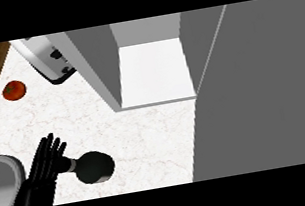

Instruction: Pick up the wine, place it into the cabinet and close the cabinet

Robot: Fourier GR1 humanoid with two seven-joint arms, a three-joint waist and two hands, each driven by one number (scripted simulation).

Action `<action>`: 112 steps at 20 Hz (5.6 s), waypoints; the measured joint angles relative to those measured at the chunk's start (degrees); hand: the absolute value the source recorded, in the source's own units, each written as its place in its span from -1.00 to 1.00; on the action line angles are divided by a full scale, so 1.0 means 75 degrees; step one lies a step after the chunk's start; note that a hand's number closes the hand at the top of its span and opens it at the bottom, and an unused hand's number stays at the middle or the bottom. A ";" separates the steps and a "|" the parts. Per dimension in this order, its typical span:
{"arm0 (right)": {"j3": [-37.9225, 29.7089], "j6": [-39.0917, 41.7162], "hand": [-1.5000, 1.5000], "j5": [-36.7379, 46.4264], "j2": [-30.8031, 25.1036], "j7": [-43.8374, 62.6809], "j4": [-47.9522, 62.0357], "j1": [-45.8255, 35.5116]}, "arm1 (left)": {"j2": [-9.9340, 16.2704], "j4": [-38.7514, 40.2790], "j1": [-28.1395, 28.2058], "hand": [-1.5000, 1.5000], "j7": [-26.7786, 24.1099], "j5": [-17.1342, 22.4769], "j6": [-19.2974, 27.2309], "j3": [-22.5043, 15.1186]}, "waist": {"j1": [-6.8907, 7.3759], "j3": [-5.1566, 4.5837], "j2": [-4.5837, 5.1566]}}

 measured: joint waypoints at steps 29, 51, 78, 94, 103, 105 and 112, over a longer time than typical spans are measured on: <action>-0.0081 -0.0091 -1.00 -0.0030 -0.0163 0.0072 -0.0035 -0.0061 | 0.0103 0.5500 -0.2129 -1.00 -0.2875 -0.0561 -0.0752 0.0534 | -0.0028 0.0001 0.0005; -0.0082 -0.0206 -1.00 -0.0070 -0.0184 0.0045 0.0010 0.0035 | -0.0093 0.5800 -0.2907 1.00 -0.4648 -0.1684 0.0283 -0.0160 | -0.0014 0.0008 -0.0010; -0.0321 -0.0110 -1.00 -0.0243 -0.0209 -0.0061 0.0129 0.0092 | -0.0565 0.0658 -0.4126 1.00 -0.0048 0.0193 0.4046 -0.2641 | -0.0019 0.0011 -0.0021; -0.0289 0.0023 -1.00 -0.0330 -0.0127 -0.0216 0.0113 0.0471 | -0.0565 0.1996 -0.6999 1.00 0.1366 0.0346 0.6204 -0.2707 | -0.0078 0.0008 0.0015; -0.0551 0.0217 -1.00 -0.0472 -0.0217 -0.0279 0.0230 0.0418 | -0.0554 0.3413 -0.7793 1.00 0.0770 -0.0139 0.6396 -0.2686 | -0.0080 0.0007 0.0022; -0.0677 0.0267 -1.00 -0.0546 -0.0226 -0.0282 0.0258 0.0400 | -0.0558 0.3693 -0.7783 1.00 0.0510 -0.0139 0.6374 -0.2710 | -0.0082 0.0009 0.0025; -0.0770 0.0356 -1.00 -0.0608 -0.0135 -0.0402 0.0340 0.0481 | -0.0565 0.4580 -0.7962 1.00 -0.0232 0.0313 0.6611 -0.2898 | -0.0102 0.0006 0.0028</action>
